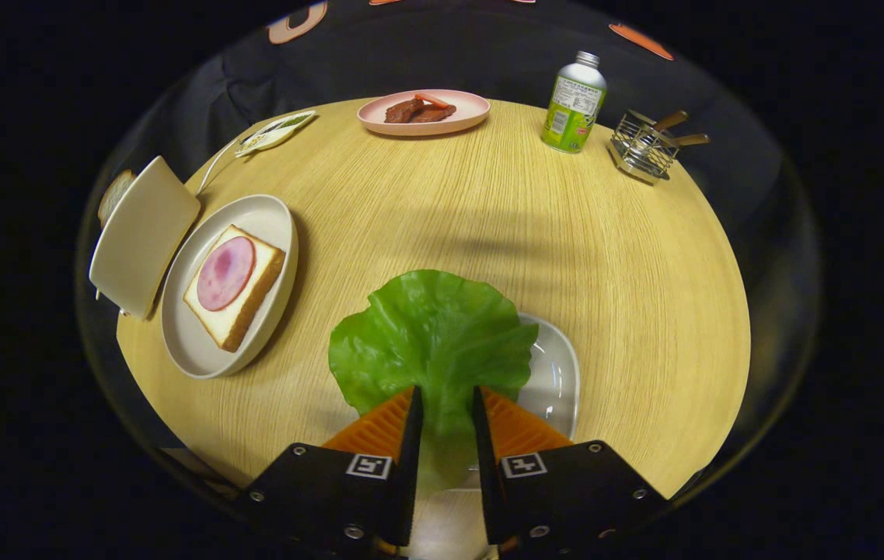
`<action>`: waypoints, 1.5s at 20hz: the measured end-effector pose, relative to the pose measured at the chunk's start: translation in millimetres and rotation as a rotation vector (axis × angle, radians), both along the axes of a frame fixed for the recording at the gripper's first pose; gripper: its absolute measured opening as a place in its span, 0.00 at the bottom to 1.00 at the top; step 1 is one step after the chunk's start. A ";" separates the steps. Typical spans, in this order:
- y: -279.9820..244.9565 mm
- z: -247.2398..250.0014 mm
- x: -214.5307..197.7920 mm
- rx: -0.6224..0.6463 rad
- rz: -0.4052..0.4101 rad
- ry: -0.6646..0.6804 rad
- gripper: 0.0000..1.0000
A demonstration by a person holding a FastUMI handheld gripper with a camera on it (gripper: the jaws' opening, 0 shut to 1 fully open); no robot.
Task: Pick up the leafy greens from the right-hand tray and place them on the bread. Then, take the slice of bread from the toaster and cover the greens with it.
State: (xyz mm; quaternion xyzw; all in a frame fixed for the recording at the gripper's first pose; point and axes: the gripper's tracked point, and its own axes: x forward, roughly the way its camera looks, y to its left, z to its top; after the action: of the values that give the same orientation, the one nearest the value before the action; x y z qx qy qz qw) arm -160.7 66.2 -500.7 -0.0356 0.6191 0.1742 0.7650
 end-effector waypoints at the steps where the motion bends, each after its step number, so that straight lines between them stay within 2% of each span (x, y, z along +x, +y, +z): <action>1: 2.4 1.3 0.4 0.001 -0.011 -0.001 0.25; 3: 2.4 0.9 0.2 -0.006 -0.033 -0.001 0.08; 5: 2.3 1.6 1.0 -0.005 -0.066 0.008 0.02; 11: 13.8 41.3 12.6 0.098 -0.198 -0.031 0.01; 14: 30.0 69.7 20.9 0.158 -0.215 -0.065 0.01; 19: 74.7 111.0 35.2 0.244 -0.158 -0.111 0.01; 22: 111.7 121.6 35.5 0.289 -0.091 -0.115 0.01; 26: 163.6 118.8 25.5 0.329 0.002 -0.085 0.01; 30: 196.6 97.5 12.9 0.299 0.096 -0.056 0.02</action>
State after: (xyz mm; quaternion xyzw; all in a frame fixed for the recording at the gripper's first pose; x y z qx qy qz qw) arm -147.8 262.8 -403.1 0.0444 0.5622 0.2995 0.7696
